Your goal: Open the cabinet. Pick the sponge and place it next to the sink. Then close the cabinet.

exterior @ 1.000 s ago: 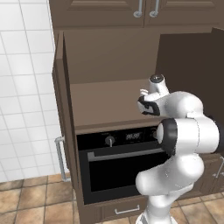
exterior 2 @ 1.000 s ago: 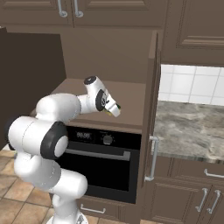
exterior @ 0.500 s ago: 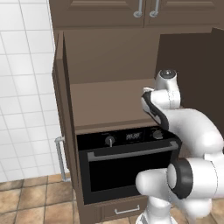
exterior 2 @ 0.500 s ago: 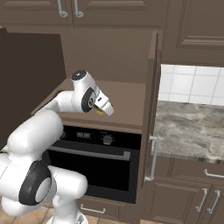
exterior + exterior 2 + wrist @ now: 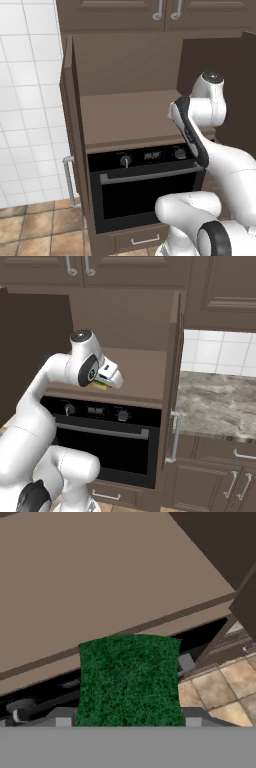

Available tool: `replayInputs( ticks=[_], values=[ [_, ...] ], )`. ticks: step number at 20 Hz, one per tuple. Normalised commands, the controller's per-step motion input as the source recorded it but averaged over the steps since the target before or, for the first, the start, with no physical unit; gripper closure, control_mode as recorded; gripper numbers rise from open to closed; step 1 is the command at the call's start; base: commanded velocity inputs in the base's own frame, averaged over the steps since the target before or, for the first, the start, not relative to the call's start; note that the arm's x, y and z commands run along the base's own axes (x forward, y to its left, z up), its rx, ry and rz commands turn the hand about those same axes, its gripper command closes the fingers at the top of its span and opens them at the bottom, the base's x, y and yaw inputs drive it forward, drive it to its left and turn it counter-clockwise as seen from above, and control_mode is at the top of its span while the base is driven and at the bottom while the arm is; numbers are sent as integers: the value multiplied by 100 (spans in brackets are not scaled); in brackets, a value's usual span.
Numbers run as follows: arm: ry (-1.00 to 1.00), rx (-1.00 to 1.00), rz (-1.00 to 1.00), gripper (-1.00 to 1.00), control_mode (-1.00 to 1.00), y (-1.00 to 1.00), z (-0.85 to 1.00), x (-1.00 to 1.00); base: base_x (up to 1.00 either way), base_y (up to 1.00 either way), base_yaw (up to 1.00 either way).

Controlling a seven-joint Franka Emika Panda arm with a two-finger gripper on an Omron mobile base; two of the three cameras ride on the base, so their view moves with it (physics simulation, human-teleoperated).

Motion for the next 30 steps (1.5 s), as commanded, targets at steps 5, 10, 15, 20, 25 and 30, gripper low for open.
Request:
replayInputs(
  ticks=[5, 10, 15, 20, 25, 30],
  values=[
    [1, 0, 22, 100, -100, 17, 25, -77, 0, 0, 0],
    [0, 0, 19, 100, -100, 22, 23, -70, 0, 0, 0],
    [0, 0, 10, 100, -100, 19, 39, -66, 0, 0, 0],
    [-3, 0, 3, 100, -100, 12, 39, -68, 0, 0, 0],
    [0, 0, 0, 100, -100, 1, 7, -24, 0, 0, 0],
    [0, 0, 0, 100, -100, 0, 0, 0, 0, 0, 0]
  ],
)
